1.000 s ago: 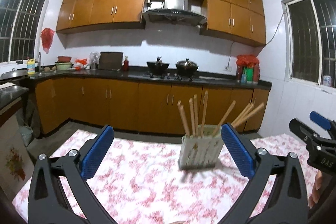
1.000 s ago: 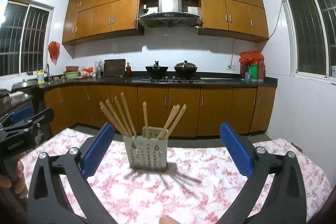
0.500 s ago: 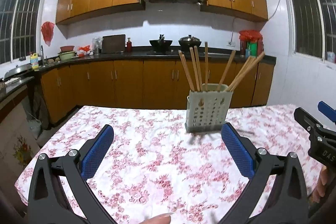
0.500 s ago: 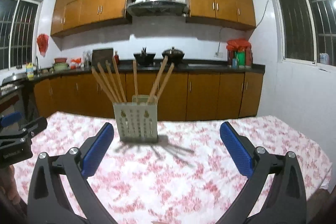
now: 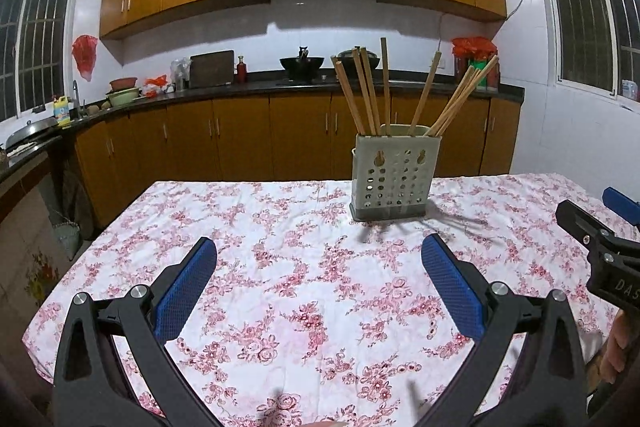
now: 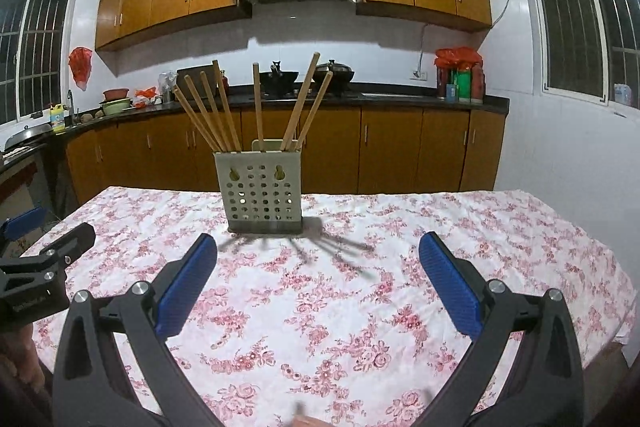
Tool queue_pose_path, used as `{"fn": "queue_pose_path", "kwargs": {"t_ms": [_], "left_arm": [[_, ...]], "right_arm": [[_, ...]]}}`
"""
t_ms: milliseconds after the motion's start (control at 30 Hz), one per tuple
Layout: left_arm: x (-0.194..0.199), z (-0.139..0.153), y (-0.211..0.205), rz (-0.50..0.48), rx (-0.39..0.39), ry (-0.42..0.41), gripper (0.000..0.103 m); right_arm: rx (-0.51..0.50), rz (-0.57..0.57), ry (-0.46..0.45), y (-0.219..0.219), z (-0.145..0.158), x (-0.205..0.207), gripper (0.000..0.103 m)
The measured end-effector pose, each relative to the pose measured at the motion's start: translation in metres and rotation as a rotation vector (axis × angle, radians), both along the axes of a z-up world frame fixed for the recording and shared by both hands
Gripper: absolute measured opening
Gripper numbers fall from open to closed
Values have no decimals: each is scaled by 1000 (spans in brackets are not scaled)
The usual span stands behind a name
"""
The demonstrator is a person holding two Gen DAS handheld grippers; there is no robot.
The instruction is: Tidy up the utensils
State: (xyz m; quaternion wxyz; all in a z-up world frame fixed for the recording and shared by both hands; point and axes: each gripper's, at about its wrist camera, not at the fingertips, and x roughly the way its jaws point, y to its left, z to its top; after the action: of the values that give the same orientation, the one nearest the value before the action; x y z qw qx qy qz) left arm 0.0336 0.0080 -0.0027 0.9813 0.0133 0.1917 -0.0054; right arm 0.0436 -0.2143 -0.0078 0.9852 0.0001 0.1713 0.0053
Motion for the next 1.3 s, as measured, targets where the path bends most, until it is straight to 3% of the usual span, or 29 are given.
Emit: {"fn": "queue_pose_path", "kwargs": {"t_ms": [1300], "left_arm": [[4,-5,-4,3,2,21,101]], "right_arm": [[8,-10,35,-5,-7,6,99]]}}
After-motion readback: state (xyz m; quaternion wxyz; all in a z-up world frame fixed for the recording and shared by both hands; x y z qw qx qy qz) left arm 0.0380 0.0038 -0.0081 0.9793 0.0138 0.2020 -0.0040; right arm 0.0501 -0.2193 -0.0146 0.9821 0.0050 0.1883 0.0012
